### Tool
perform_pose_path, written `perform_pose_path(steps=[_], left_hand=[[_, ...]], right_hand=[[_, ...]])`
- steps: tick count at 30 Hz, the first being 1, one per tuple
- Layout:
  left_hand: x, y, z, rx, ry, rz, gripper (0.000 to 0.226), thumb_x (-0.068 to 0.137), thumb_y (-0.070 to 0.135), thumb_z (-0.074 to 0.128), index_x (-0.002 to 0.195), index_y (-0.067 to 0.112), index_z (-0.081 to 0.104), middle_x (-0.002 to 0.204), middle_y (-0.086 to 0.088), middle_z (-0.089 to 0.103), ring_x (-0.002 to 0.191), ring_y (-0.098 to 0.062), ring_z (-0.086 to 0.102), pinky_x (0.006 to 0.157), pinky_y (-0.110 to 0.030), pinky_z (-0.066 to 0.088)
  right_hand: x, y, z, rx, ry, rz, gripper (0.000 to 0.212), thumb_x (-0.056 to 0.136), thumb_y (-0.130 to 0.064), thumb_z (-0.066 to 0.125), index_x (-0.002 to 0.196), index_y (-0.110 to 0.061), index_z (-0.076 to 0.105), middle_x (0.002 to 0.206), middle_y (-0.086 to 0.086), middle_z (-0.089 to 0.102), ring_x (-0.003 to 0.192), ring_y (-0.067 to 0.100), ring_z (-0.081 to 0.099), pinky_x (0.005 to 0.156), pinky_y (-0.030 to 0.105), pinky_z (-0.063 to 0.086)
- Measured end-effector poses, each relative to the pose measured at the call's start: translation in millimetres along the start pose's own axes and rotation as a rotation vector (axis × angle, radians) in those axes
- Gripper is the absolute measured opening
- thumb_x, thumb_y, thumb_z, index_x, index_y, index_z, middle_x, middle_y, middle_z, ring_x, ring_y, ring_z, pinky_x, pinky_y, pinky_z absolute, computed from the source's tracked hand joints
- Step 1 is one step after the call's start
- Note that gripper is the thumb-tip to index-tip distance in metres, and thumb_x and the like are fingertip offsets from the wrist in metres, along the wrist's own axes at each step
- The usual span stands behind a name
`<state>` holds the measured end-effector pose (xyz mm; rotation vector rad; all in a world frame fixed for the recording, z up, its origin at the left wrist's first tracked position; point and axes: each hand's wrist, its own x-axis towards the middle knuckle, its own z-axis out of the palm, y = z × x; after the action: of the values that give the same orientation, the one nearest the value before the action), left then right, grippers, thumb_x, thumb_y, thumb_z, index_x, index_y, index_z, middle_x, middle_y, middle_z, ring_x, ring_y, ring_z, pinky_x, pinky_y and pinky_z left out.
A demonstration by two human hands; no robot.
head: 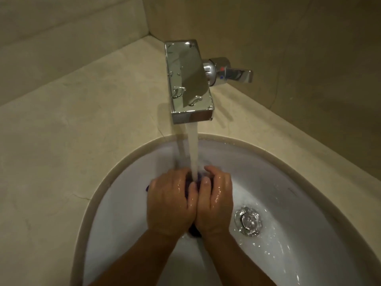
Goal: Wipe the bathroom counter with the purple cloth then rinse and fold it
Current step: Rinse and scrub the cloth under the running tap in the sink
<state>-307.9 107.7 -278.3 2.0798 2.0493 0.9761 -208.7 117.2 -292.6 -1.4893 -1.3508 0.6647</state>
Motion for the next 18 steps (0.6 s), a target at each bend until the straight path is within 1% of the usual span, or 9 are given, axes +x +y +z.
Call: perform_pose_path(steps=[2, 3, 4, 6, 7, 9, 11, 14, 18], left_hand=[[-1.1, -2.9, 4.2, 0.109, -0.003, 0.087, 0.030, 0.097, 0.031, 0.048, 0.104, 0.014, 0.072, 0.090, -0.005, 0.067, 0.077, -0.021, 0.060, 0.070, -0.035, 0.046], [0.1, -2.8, 4.1, 0.122, -0.007, 0.120, 0.031, 0.098, 0.031, 0.048, 0.105, 0.014, 0.073, 0.095, -0.006, 0.068, 0.081, -0.022, 0.061, 0.071, -0.036, 0.046], [0.8, -2.6, 3.9, 0.117, -0.007, 0.145, 0.033, 0.099, 0.032, 0.046, 0.103, 0.014, 0.073, 0.096, -0.006, 0.070, 0.082, -0.022, 0.062, 0.071, -0.036, 0.047], [1.7, -1.3, 4.4, 0.105, 0.004, 0.169, 0.041, 0.102, 0.036, 0.040, 0.086, 0.016, 0.071, 0.083, -0.003, 0.069, 0.073, -0.021, 0.061, 0.067, -0.035, 0.045], [2.5, -2.3, 5.9, 0.107, 0.005, 0.171, 0.042, 0.102, 0.037, 0.040, 0.078, 0.017, 0.068, 0.075, -0.001, 0.066, 0.066, -0.022, 0.059, 0.064, -0.035, 0.044], [4.3, -6.4, 10.8, 0.143, 0.014, 0.159, 0.033, 0.096, 0.032, 0.050, 0.067, 0.018, 0.060, 0.064, -0.001, 0.058, 0.058, -0.024, 0.054, 0.059, -0.038, 0.043], [4.9, -7.1, 15.4, 0.227, 0.040, 0.145, 0.028, 0.090, 0.025, 0.055, 0.063, 0.018, 0.055, 0.059, -0.002, 0.053, 0.055, -0.025, 0.051, 0.058, -0.038, 0.039], [9.6, -3.0, 19.9, 0.274, 0.069, 0.124, 0.027, 0.088, 0.019, 0.050, 0.060, 0.016, 0.050, 0.055, -0.003, 0.049, 0.052, -0.025, 0.047, 0.057, -0.034, 0.030], [19.2, 1.1, 16.8, 0.347, 0.027, 0.162, 0.029, 0.080, 0.022, 0.044, 0.052, 0.018, 0.050, 0.049, -0.001, 0.048, 0.045, -0.025, 0.046, 0.060, -0.031, 0.025]], right_hand=[[0.7, 10.2, 3.3, -0.079, -0.007, -0.082, 0.037, 0.098, -0.032, 0.036, 0.112, -0.019, 0.067, 0.113, -0.009, 0.057, 0.102, 0.016, 0.058, 0.085, 0.033, 0.050], [0.4, 13.9, 3.0, -0.101, -0.028, -0.123, 0.040, 0.099, -0.031, 0.033, 0.106, -0.014, 0.069, 0.111, -0.004, 0.060, 0.101, 0.018, 0.058, 0.087, 0.035, 0.049], [0.3, 16.1, 2.2, -0.104, -0.045, -0.155, 0.040, 0.099, -0.029, 0.032, 0.096, -0.012, 0.068, 0.101, -0.001, 0.063, 0.095, 0.020, 0.058, 0.086, 0.038, 0.048], [1.2, 16.6, 2.3, -0.106, -0.036, -0.154, 0.036, 0.098, -0.025, 0.031, 0.078, -0.012, 0.058, 0.081, -0.001, 0.057, 0.079, 0.022, 0.053, 0.077, 0.043, 0.046], [2.5, 16.0, 3.0, -0.118, -0.029, -0.131, 0.033, 0.097, -0.024, 0.032, 0.073, -0.016, 0.053, 0.076, -0.003, 0.054, 0.075, 0.021, 0.049, 0.073, 0.043, 0.045], [5.7, 14.8, 4.0, -0.133, -0.026, -0.107, 0.027, 0.095, -0.024, 0.033, 0.072, -0.024, 0.047, 0.073, -0.007, 0.050, 0.071, 0.018, 0.045, 0.068, 0.041, 0.043], [10.8, 17.1, 4.0, -0.154, -0.026, -0.139, 0.027, 0.093, -0.023, 0.036, 0.070, -0.024, 0.050, 0.070, -0.008, 0.051, 0.069, 0.015, 0.042, 0.066, 0.037, 0.041], [22.7, 15.2, 3.0, -0.200, -0.054, -0.124, 0.029, 0.090, -0.028, 0.039, 0.065, -0.023, 0.053, 0.065, -0.012, 0.051, 0.067, 0.011, 0.041, 0.063, 0.029, 0.035], [29.5, 14.1, 2.7, -0.187, -0.063, -0.104, 0.032, 0.087, -0.034, 0.037, 0.057, -0.027, 0.046, 0.056, -0.007, 0.049, 0.055, 0.020, 0.051, 0.055, 0.030, 0.040]])
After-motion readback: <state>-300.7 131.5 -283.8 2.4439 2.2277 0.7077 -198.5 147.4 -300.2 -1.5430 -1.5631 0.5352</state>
